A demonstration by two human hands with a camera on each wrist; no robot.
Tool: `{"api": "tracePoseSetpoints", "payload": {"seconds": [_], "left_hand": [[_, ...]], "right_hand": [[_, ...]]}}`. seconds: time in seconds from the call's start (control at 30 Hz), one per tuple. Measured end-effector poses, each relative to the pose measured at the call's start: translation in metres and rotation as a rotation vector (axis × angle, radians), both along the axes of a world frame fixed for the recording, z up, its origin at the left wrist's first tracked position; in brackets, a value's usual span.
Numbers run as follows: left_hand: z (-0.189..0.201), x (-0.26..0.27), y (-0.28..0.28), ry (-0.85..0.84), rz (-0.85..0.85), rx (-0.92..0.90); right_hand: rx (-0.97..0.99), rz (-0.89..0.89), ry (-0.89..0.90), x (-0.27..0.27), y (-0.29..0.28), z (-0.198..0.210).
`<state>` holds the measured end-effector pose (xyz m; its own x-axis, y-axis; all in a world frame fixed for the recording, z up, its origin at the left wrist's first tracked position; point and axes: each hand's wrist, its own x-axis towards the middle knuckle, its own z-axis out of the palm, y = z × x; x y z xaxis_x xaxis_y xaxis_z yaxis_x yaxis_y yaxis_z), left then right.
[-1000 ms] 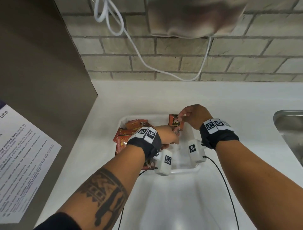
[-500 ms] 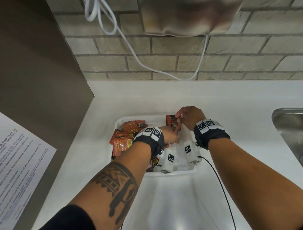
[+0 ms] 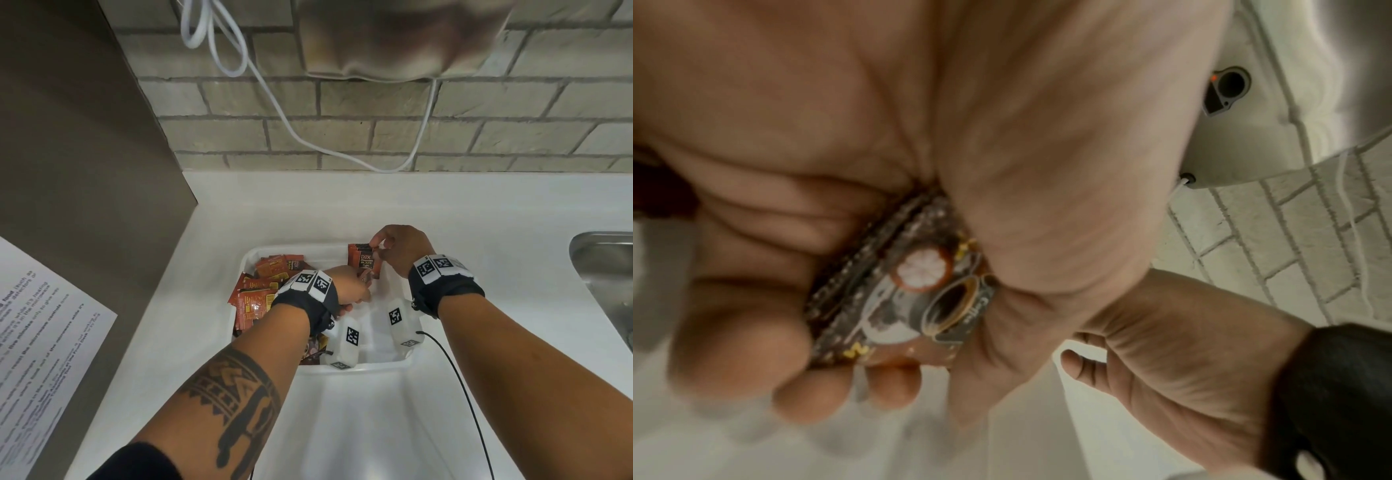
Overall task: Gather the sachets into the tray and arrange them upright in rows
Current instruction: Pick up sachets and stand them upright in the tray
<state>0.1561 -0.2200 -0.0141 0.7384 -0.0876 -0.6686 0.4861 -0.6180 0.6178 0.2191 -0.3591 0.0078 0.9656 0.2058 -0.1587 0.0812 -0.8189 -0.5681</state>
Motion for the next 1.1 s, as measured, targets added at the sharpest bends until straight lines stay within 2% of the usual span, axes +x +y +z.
{"api": "tracePoseSetpoints", "payload": {"seconds": [0.1,0.27,0.4,0.5,0.57,0.7,0.77,0.9,1.1], "left_hand": [[0.0,0.002,0.005,0.005,0.075,-0.083],[0.009,0.001,0.018,-0.027,0.239,-0.351],[0.01,-0.003,0.018,-0.063,0.273,-0.356],[0.009,-0.006,0.016,-0.076,0.265,-0.357],[0.009,-0.006,0.018,-0.105,0.274,-0.379],[0.012,-0.007,0.022,-0.194,0.344,-0.473],[0.016,-0.009,0.022,-0.228,0.346,-0.519],[0.019,-0.012,0.026,-0.26,0.281,-0.624],[0.023,-0.014,0.026,-0.352,0.304,-0.574]], "right_hand": [[0.02,-0.001,-0.038,-0.001,-0.003,0.002],[0.13,0.003,-0.068,-0.007,-0.008,0.007],[0.05,0.026,-0.022,-0.01,-0.011,0.002],[0.062,0.003,-0.05,-0.014,-0.014,0.002],[0.136,0.024,-0.044,-0.016,-0.016,0.006],[0.314,0.139,0.151,-0.02,-0.017,0.01],[0.407,0.139,0.174,-0.019,-0.017,0.012],[0.517,0.105,0.136,-0.015,-0.019,0.023],[0.555,0.098,0.044,-0.011,-0.014,0.037]]}}
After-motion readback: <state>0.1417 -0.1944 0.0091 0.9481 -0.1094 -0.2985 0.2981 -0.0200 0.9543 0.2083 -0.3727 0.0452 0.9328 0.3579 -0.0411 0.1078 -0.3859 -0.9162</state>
